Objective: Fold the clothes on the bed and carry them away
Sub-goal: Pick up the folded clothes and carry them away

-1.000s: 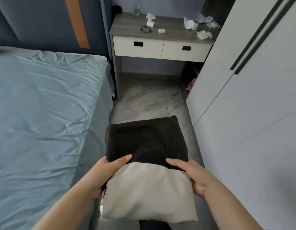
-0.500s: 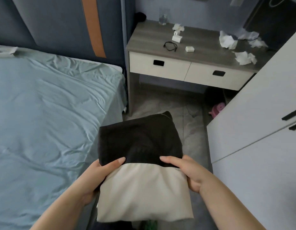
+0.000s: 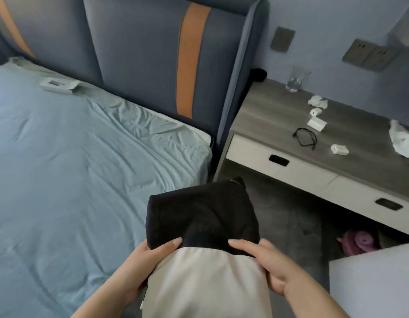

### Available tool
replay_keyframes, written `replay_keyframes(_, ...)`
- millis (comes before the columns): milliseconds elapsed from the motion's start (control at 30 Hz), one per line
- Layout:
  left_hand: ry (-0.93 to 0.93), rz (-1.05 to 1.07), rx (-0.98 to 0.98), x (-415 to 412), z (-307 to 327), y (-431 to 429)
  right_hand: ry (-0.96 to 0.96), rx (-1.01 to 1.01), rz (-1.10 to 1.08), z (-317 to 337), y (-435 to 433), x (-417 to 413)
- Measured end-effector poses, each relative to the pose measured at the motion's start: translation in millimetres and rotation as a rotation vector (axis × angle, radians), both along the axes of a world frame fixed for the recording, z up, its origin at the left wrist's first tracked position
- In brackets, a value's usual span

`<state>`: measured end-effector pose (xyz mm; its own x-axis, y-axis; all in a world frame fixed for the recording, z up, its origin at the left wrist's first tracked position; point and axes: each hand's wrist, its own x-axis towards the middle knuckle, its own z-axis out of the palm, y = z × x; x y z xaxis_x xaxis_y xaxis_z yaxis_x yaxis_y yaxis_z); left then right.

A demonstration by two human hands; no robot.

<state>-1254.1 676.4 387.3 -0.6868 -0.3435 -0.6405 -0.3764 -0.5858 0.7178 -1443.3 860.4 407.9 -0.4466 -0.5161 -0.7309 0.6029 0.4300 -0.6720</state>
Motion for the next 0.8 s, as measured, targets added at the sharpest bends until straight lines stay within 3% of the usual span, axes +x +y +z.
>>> replay_keyframes(200,-0.06,0.23,0.006,-16,-8,-50,-0.064,0.022,0.243,-17,-97,-50)
replay_keyframes(500,-0.071,0.77,0.084,-31,-34,-51,-0.182,-0.003,0.826,-54,-235,-104)
replay_keyframes(667,-0.061,1.021,0.186,-51,-74,-41,-0.192,0.067,1.075,-90,-288,-120)
replay_keyframes(800,-0.084,1.101,0.238,-57,-114,-54,-0.195,0.107,1.169,-135,-319,-118)
